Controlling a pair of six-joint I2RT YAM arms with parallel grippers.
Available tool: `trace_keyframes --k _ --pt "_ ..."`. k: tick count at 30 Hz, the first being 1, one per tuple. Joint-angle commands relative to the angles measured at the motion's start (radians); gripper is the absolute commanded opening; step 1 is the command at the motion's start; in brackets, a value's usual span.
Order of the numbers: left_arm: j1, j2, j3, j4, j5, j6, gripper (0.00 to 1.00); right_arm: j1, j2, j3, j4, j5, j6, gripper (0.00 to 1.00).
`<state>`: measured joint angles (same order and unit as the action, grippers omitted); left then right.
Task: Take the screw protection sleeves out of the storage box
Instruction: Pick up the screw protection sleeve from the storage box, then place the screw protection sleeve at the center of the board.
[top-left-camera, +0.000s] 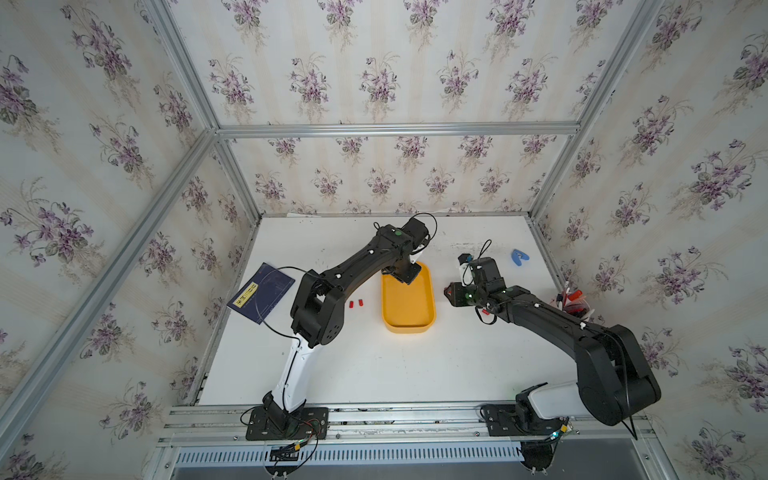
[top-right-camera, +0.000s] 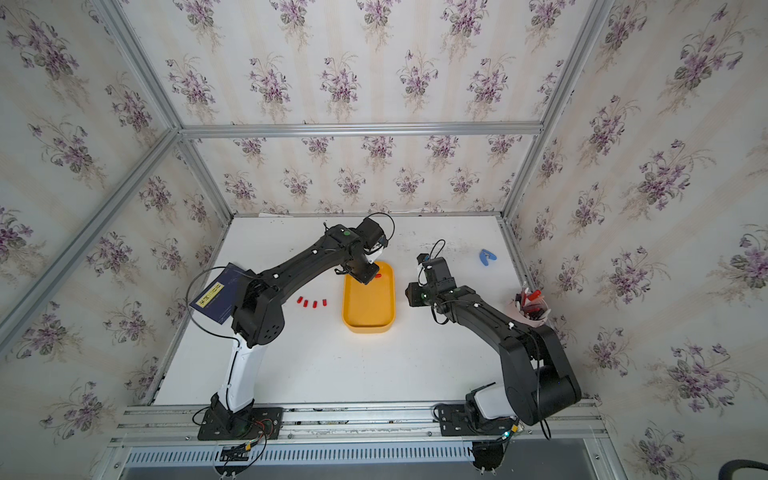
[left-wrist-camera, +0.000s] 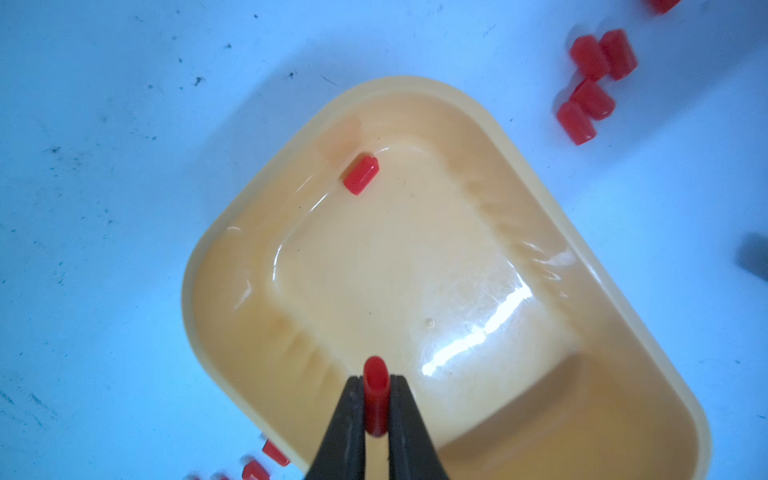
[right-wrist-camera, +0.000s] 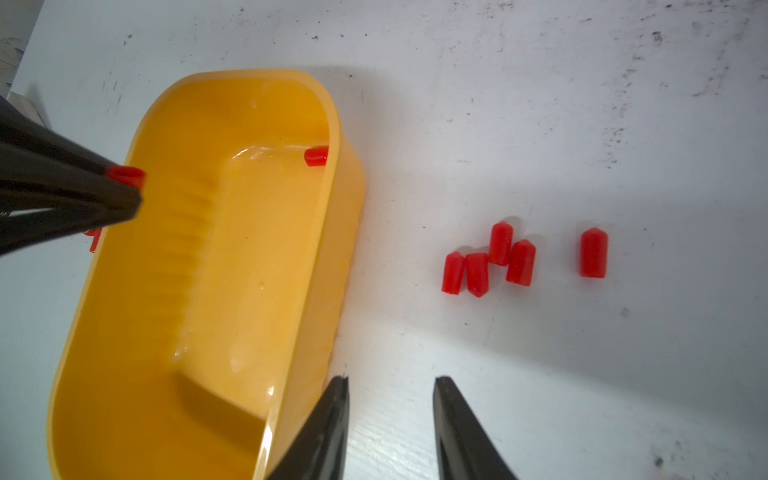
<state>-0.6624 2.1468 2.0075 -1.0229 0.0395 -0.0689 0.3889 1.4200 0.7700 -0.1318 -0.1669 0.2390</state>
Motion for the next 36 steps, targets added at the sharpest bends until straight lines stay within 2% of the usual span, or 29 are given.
trace_keyframes --k 1,7,13,22,36 --pt "0.034 -0.119 -0.068 0.025 0.069 -0.116 0.15 0.001 -0.007 0.002 -0.002 0.020 0.002 0.39" --pt "0.111 -0.331 -0.257 0.047 0.084 -0.261 0.18 0.002 -0.010 -0.001 0.001 0.015 0.005 0.39" --pt "0.159 -0.404 -0.450 0.071 0.042 -0.335 0.18 0.002 -0.013 -0.005 0.002 0.018 0.003 0.39" --pt "0.169 -0.305 -0.564 0.174 0.052 -0.384 0.17 0.001 -0.023 -0.013 -0.014 0.034 -0.009 0.39" --pt "0.150 -0.153 -0.592 0.246 0.024 -0.424 0.17 0.002 0.000 -0.015 0.002 0.018 -0.006 0.39"
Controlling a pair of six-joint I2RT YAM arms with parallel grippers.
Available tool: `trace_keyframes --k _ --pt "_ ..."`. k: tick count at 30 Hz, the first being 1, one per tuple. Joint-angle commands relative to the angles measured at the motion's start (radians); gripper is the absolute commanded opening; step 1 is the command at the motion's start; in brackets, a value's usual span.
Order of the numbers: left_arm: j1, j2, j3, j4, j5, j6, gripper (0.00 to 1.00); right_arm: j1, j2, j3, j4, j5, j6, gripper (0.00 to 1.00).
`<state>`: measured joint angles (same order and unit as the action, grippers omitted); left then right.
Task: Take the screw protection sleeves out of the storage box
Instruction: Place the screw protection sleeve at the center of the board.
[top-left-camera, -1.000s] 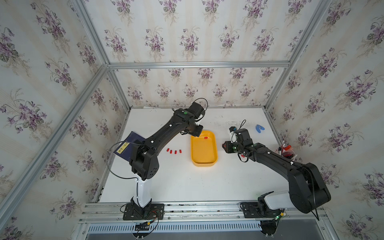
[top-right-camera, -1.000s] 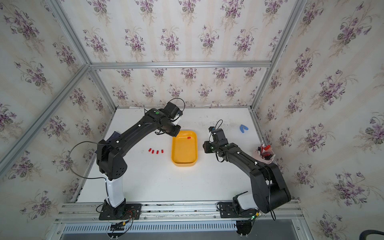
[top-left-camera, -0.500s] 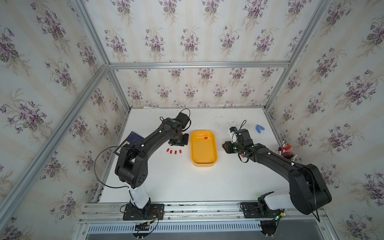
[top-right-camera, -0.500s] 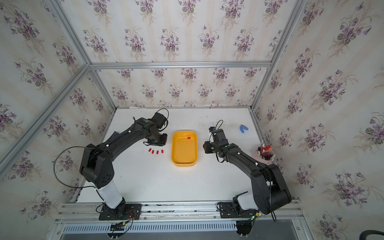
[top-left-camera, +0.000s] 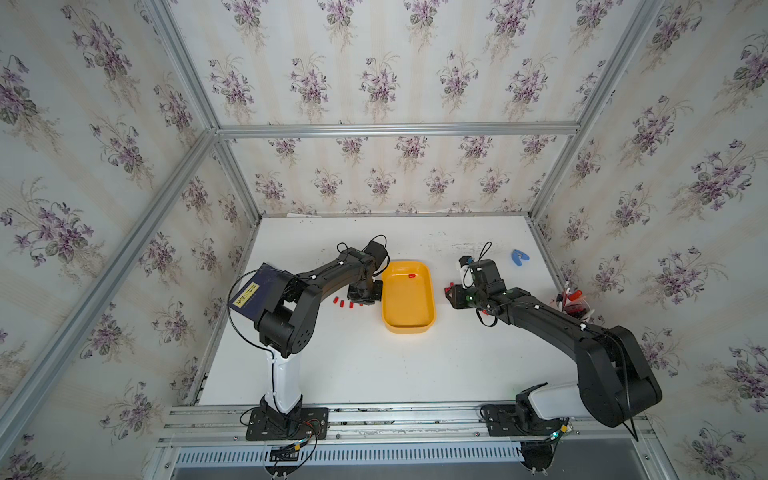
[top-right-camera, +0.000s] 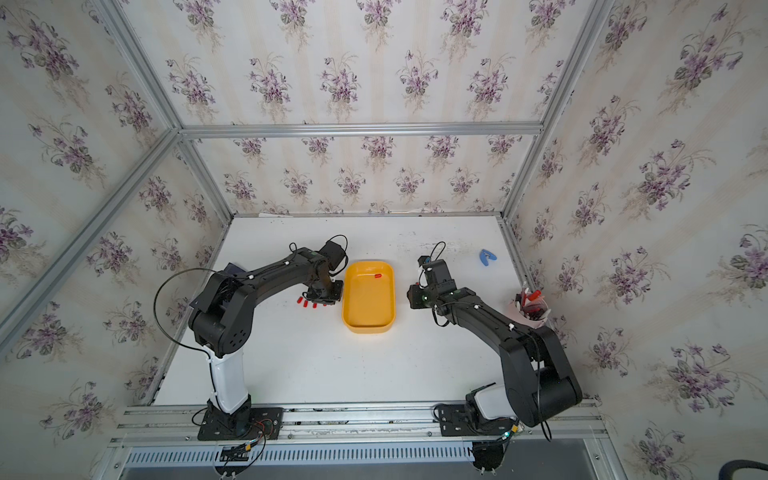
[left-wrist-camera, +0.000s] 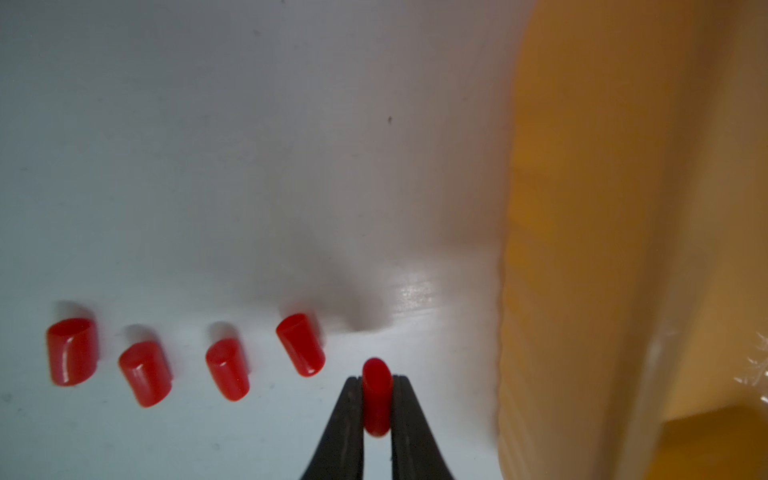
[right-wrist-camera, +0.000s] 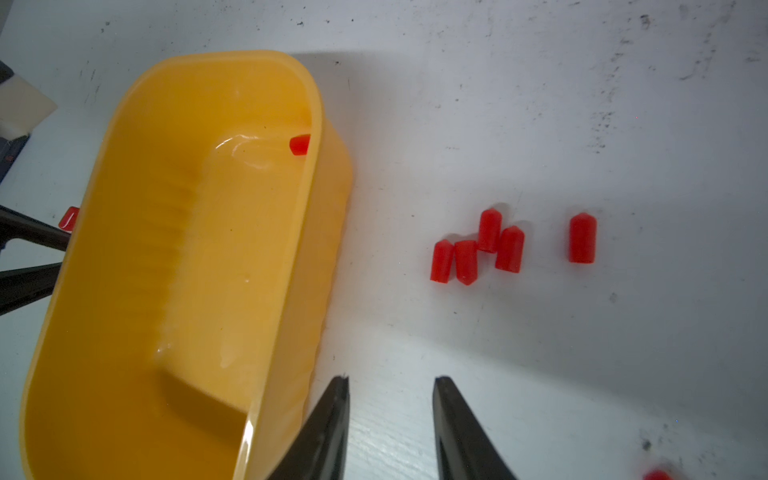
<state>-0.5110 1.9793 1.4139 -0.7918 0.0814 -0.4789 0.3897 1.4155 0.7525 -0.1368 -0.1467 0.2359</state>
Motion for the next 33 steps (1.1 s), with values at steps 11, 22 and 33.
trace_keyframes --k 11,22,33 --pt "-0.002 0.056 0.020 0.022 -0.051 -0.034 0.18 0.001 -0.007 -0.006 0.003 -0.005 -0.006 0.39" --pt "-0.009 0.031 0.023 0.000 -0.067 -0.032 0.34 0.001 0.000 -0.007 0.004 -0.008 -0.009 0.39" --pt "-0.016 -0.116 0.080 -0.078 -0.104 -0.030 0.39 0.000 -0.023 0.011 -0.010 -0.005 0.001 0.39"
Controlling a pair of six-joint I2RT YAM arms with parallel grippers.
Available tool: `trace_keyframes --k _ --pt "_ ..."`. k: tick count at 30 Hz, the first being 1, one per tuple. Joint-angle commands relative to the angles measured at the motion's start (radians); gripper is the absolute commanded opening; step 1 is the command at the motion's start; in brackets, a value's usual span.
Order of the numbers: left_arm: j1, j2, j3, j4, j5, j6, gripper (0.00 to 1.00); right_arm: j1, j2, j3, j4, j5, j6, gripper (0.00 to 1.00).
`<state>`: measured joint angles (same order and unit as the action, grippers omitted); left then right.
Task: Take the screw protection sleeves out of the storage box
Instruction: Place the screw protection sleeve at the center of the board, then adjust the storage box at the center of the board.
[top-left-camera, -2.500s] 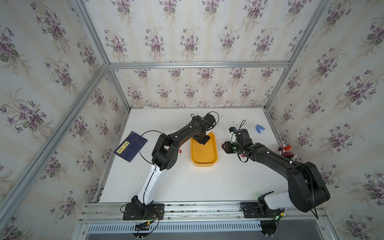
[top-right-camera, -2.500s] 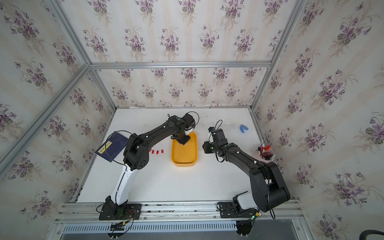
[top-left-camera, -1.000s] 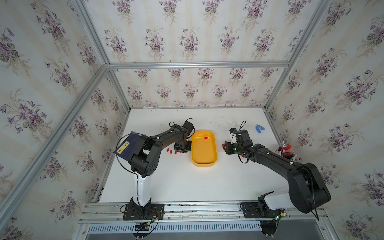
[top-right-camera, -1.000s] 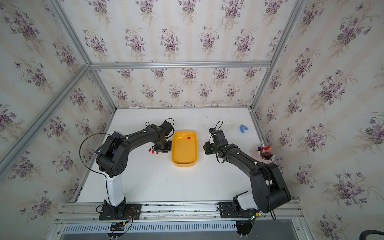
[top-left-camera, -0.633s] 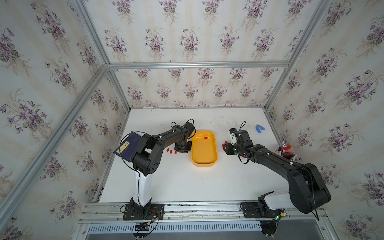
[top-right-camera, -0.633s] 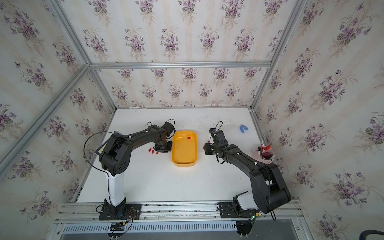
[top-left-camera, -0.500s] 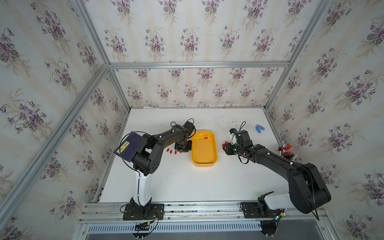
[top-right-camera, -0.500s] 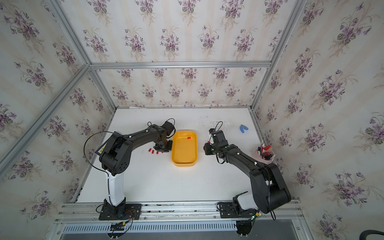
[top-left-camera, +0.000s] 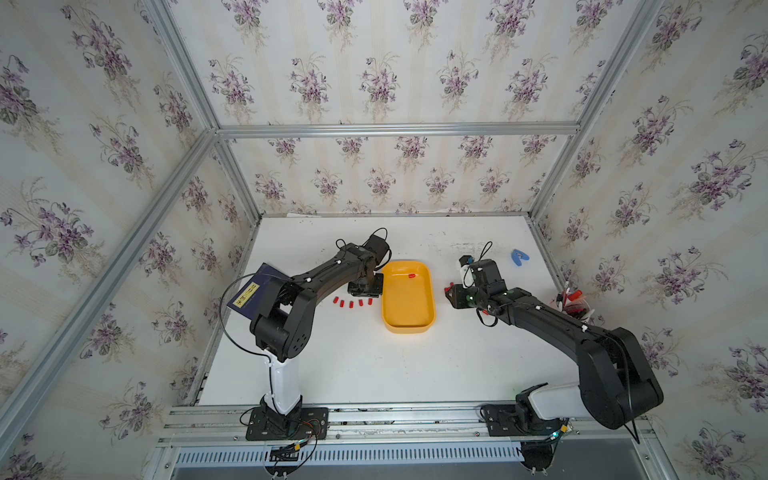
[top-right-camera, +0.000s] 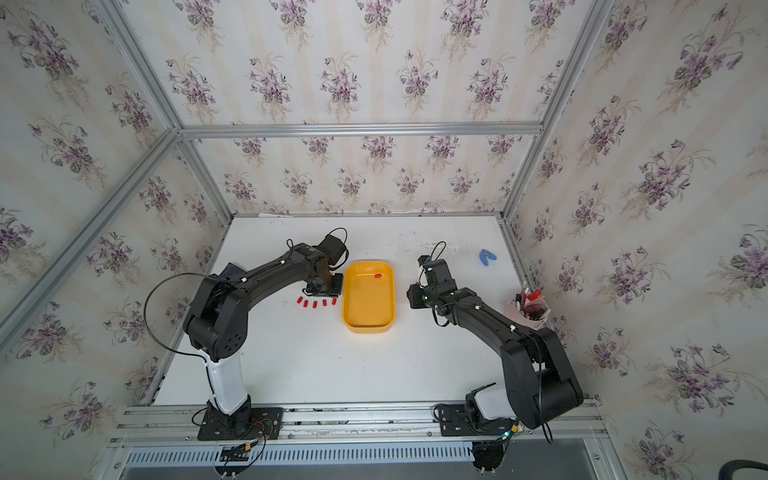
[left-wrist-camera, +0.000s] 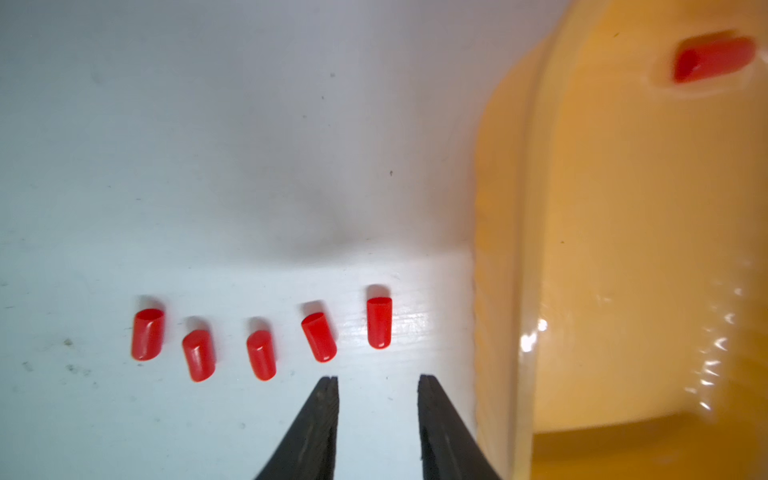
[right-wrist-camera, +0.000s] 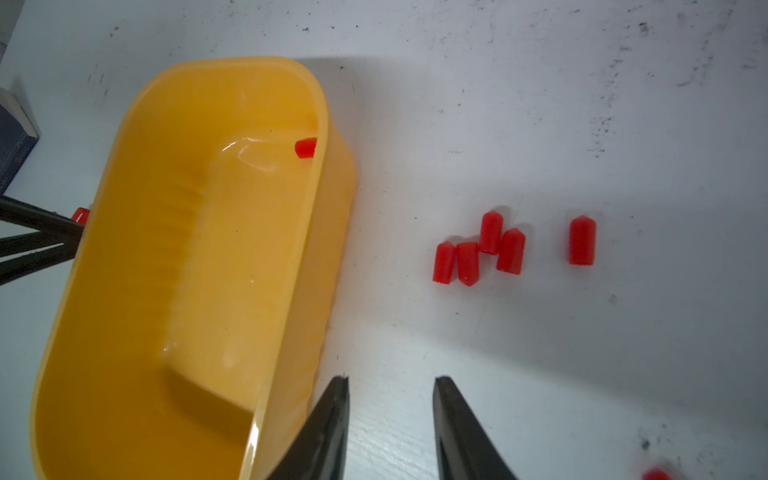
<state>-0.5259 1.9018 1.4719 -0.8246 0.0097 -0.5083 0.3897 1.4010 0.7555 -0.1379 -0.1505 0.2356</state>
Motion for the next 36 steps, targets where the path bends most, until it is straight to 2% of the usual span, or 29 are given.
trace_keyframes --k 1,6,10,12,14,17,21,27,33,36 --pt "-0.004 -0.059 0.031 -0.051 -0.032 0.003 0.39 0.000 -0.012 0.010 -0.011 -0.002 0.006 0.39" --pt "-0.022 -0.171 0.032 0.003 0.044 0.040 0.40 0.005 -0.023 0.056 -0.030 -0.051 0.037 0.40" --pt "-0.034 -0.242 0.010 0.057 0.129 0.022 0.44 0.090 -0.046 0.106 -0.029 -0.030 0.026 0.41" --pt "-0.053 -0.252 0.005 0.067 0.145 0.028 0.46 0.110 -0.013 0.168 -0.068 -0.022 0.048 0.41" --pt "-0.072 -0.247 -0.008 0.058 0.120 0.030 0.46 0.123 0.048 0.235 -0.113 -0.026 0.058 0.40" --pt "-0.077 -0.219 -0.038 0.043 0.095 -0.016 0.47 0.140 0.113 0.286 -0.130 0.034 0.086 0.39" --pt "-0.095 -0.178 -0.077 0.035 -0.012 -0.056 0.49 0.140 0.161 0.324 -0.127 0.066 0.132 0.39" --pt "-0.117 -0.128 -0.092 0.068 -0.076 -0.048 0.49 0.140 0.149 0.323 -0.119 0.044 0.129 0.39" --pt "-0.123 -0.051 -0.059 0.106 -0.081 -0.039 0.49 0.141 0.137 0.292 -0.116 0.040 0.125 0.39" --pt "-0.126 -0.007 -0.031 0.126 -0.089 -0.033 0.41 0.141 0.138 0.282 -0.112 0.040 0.122 0.39"
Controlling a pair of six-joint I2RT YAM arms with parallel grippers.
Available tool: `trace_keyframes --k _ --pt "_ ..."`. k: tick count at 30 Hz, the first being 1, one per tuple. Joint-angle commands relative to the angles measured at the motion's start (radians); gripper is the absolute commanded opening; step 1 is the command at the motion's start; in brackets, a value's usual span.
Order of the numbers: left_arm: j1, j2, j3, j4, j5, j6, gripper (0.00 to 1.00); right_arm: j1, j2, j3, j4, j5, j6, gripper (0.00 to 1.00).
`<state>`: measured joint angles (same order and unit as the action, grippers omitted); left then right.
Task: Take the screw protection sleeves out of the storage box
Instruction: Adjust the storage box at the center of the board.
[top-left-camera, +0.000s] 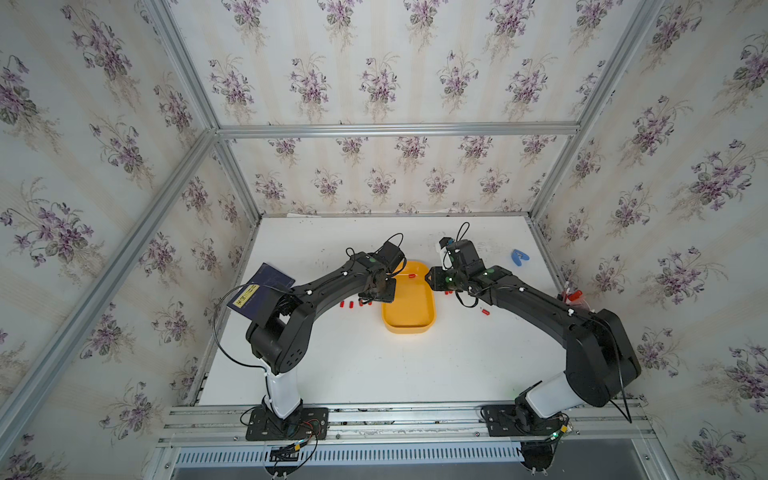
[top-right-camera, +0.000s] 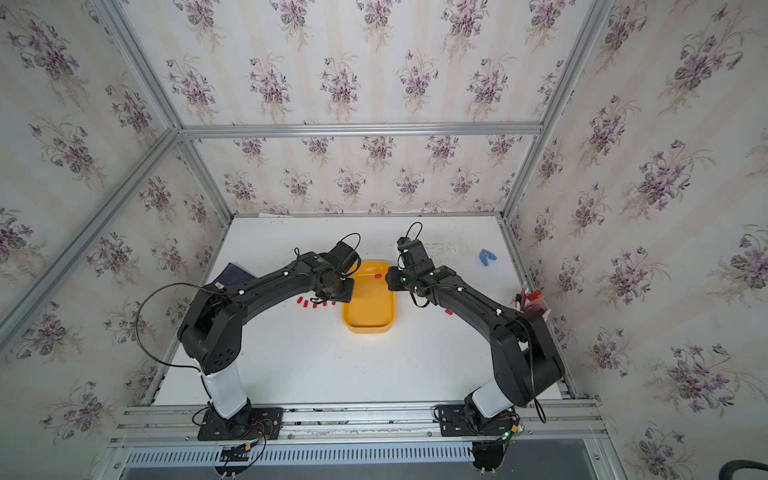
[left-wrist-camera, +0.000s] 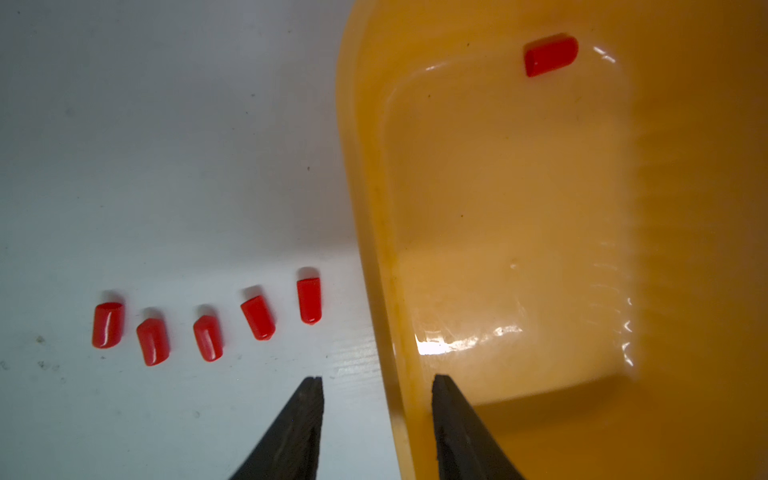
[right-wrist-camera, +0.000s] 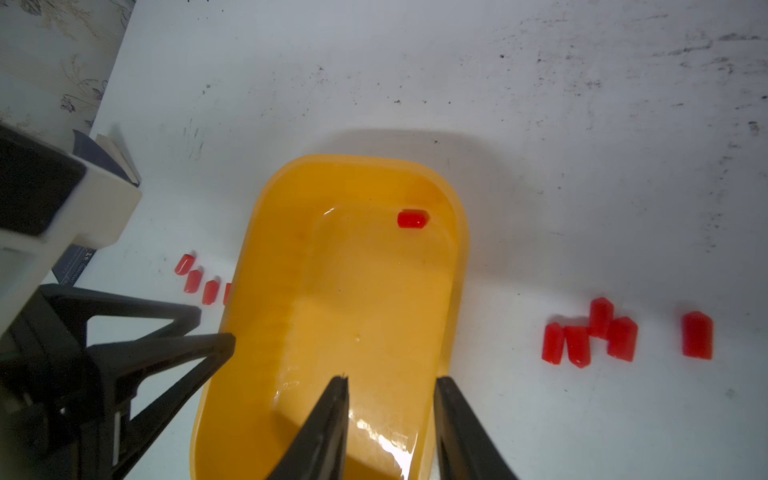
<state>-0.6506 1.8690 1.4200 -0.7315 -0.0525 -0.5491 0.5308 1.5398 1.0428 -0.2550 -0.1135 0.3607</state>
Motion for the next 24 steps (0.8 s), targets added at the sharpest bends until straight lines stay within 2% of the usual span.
trace_keyframes --k 1,6,10,15,18,24 --pt "-0.002 0.044 0.034 0.033 -0.034 0.011 0.37 0.000 0.001 -0.008 0.006 0.002 -0.005 0.39" --pt "-0.007 0.093 0.072 0.045 -0.064 0.032 0.15 0.000 -0.006 -0.017 0.008 0.005 -0.012 0.39" --pt "-0.015 0.080 0.057 0.070 -0.091 0.041 0.07 0.000 -0.013 -0.027 0.011 0.008 -0.017 0.39" --pt "-0.052 0.042 0.029 0.086 -0.163 0.028 0.00 0.000 -0.020 -0.050 0.023 0.009 -0.020 0.40" --pt "-0.078 0.017 -0.004 0.118 -0.185 0.008 0.00 0.000 -0.024 -0.063 0.032 0.002 -0.023 0.39" --pt "-0.083 0.053 0.017 0.077 -0.189 -0.023 0.00 -0.001 -0.013 -0.045 -0.003 -0.048 -0.051 0.39"
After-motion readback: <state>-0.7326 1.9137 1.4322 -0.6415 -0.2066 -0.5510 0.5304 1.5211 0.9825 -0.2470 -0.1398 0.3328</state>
